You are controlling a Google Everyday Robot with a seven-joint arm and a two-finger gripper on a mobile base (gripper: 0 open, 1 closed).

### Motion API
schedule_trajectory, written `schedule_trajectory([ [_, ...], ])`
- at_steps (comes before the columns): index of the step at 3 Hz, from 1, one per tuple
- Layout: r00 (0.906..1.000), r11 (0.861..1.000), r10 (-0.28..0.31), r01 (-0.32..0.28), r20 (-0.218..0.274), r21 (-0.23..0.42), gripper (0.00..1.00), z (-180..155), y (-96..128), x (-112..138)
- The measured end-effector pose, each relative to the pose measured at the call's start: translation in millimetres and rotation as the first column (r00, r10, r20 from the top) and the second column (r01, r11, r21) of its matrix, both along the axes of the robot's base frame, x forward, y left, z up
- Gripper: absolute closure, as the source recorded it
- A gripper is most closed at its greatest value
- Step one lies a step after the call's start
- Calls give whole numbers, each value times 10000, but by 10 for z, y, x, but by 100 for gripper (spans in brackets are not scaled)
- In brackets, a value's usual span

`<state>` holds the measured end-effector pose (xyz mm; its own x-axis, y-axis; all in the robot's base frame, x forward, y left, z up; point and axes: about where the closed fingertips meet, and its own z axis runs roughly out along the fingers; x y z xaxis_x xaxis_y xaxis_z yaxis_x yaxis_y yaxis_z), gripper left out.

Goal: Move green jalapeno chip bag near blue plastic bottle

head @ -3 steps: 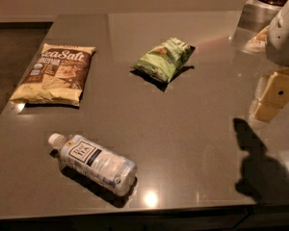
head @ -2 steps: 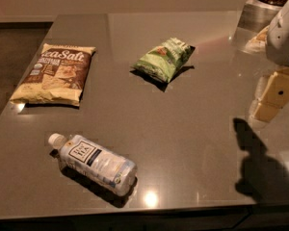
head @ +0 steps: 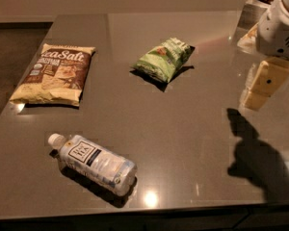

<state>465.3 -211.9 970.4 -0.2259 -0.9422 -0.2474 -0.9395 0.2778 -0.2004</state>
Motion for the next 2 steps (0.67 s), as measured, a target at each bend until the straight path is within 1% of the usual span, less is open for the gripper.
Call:
schedule_trajectory([
  [1,9999,9993,66,-71,142,368,0,-128,54,393],
  [2,9991,9991,-26,8,420,427,0,-248,150,823],
])
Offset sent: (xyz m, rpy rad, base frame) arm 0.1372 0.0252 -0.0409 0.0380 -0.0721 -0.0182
